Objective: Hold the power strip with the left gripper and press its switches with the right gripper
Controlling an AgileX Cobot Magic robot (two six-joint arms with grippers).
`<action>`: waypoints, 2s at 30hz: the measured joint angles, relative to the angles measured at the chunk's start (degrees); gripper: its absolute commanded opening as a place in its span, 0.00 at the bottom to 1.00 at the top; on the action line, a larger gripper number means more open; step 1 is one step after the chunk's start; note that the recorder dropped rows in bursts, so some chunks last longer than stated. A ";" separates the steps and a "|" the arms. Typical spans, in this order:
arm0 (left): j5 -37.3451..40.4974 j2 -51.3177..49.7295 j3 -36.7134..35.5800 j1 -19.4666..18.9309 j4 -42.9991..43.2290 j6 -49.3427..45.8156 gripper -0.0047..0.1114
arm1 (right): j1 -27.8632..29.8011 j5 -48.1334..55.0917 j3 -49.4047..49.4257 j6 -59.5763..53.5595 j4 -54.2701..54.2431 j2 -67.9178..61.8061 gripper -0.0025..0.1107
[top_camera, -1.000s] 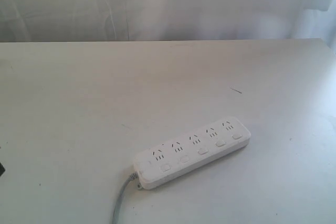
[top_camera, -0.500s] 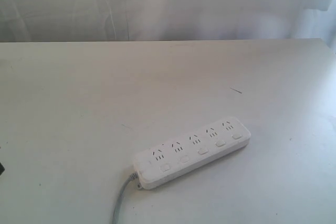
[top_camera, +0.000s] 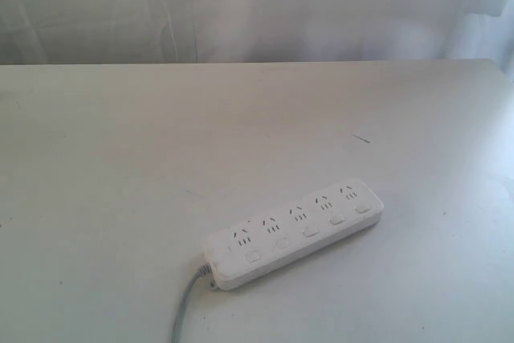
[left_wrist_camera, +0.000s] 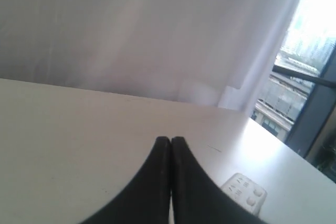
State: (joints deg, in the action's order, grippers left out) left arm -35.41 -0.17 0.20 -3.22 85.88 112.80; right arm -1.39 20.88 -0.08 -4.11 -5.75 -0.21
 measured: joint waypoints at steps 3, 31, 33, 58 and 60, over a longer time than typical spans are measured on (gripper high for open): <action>2.37 0.00 0.00 0.00 -2.14 0.74 0.04 | 0.00 0.00 0.00 0.00 0.00 0.00 0.02; 2.71 -31.95 30.12 0.00 0.53 5.62 0.04 | 0.00 0.00 0.00 0.00 0.00 0.00 0.02; 1.00 -33.54 32.34 0.00 -3.11 0.79 0.04 | 0.00 0.00 0.00 0.00 0.00 0.00 0.02; 31.52 -51.64 37.55 25.48 -46.50 -82.88 0.04 | 0.00 0.00 0.00 0.00 0.00 0.00 0.02; 38.02 -52.14 38.15 30.59 -50.68 -91.46 0.04 | 0.00 0.00 0.00 0.00 0.00 0.00 0.02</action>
State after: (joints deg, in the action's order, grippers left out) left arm 2.61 -52.31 38.35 27.37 35.20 21.35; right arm -1.39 20.88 -0.08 -4.11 -5.75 -0.21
